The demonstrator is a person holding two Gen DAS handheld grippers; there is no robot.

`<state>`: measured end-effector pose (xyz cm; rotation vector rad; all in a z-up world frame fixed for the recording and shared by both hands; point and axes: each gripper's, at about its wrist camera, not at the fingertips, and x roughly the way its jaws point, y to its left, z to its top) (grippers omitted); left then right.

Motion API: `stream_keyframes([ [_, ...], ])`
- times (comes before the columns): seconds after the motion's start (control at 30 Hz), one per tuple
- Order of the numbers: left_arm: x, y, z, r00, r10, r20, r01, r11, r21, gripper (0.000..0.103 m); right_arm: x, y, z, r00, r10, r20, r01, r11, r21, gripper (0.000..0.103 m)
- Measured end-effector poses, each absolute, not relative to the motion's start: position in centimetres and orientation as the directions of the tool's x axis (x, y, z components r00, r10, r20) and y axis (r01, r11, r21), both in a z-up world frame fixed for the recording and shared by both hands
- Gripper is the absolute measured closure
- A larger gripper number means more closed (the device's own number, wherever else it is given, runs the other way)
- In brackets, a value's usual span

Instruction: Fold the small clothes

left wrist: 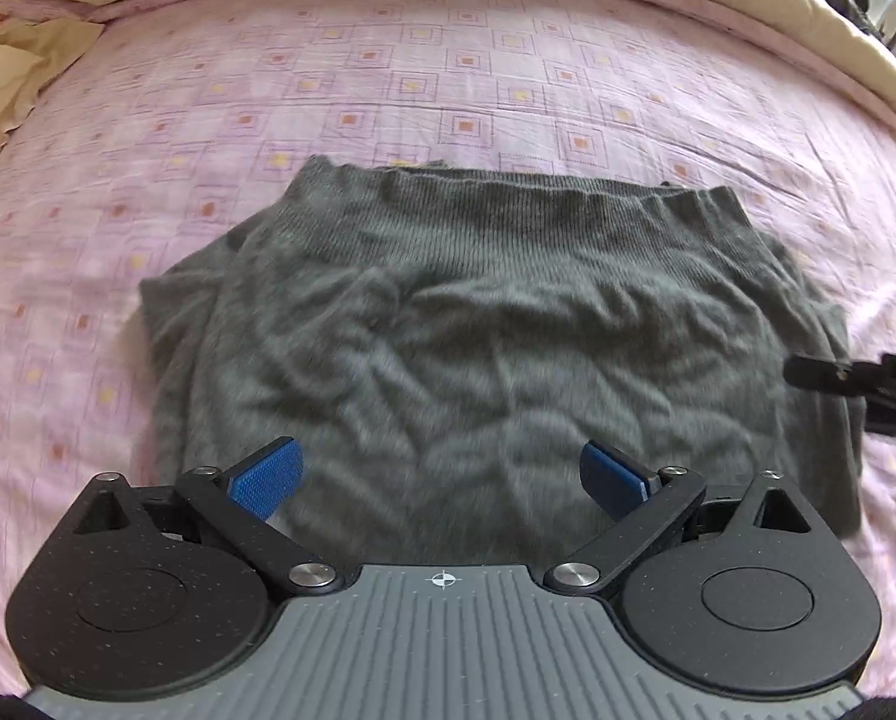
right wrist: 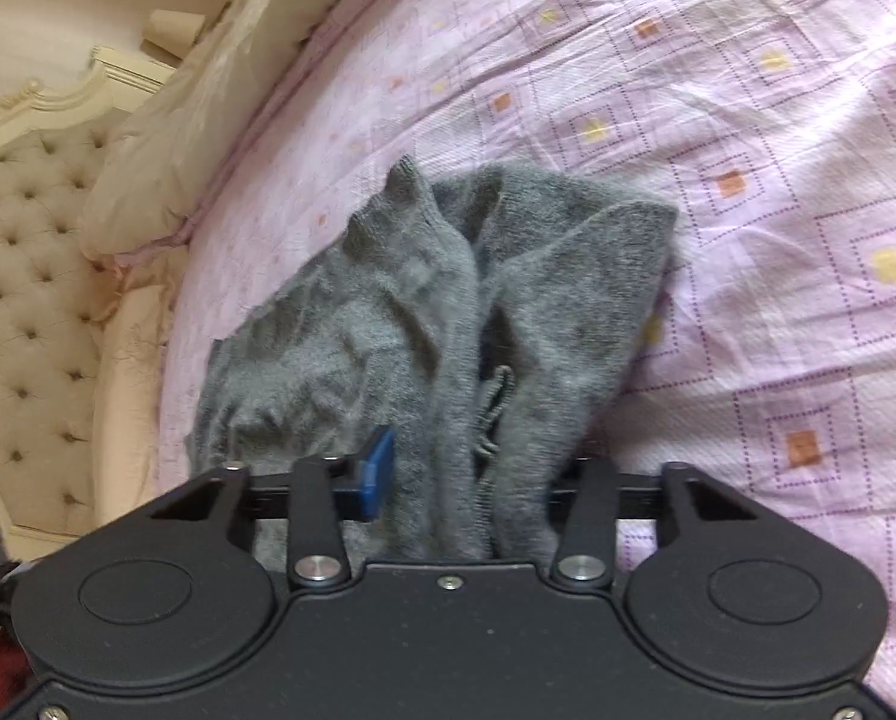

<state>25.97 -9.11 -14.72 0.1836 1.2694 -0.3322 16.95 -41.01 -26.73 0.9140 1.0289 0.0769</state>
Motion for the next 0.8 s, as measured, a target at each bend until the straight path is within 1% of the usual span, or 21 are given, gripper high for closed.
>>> stream_keyframes([
  [0.03,25.5,-8.6,-14.6,0.261,-0.142,-0.955,0.341,0.939,-0.046,0.003,16.9,-40.8,-26.5,0.538,0.436,-0.722,0.356,0.659,0.663,0.07],
  [0.17,24.1,-6.7,-14.1,0.264,-0.136,-0.955,0.335,0.941,-0.042,0.003,17.1,-39.5,-24.7,0.521,0.361,-0.773,0.371,0.72,0.586,0.075],
  [0.37,24.3,-3.6,-14.6,0.243,-0.158,-0.957,0.359,0.931,-0.062,0.003,18.0,-35.3,-19.9,0.506,0.275,-0.817,0.36,0.794,0.49,0.075],
  [0.47,24.7,-1.9,-14.7,0.235,-0.18,-0.955,0.39,0.918,-0.077,0.003,19.1,-32.4,-17.2,0.513,0.27,-0.815,0.341,0.807,0.482,0.076],
  [0.6,25.8,1.2,-14.3,0.24,-0.213,-0.947,0.38,0.918,-0.11,0.003,21.4,-27.8,-14.3,0.52,0.273,-0.809,0.302,0.827,0.473,0.076],
  [0.8,27.1,6.0,-14.0,0.231,-0.235,-0.944,0.353,0.925,-0.144,0.003,25.7,-20.0,-13.5,0.497,0.312,-0.809,0.235,0.85,0.472,0.076],
])
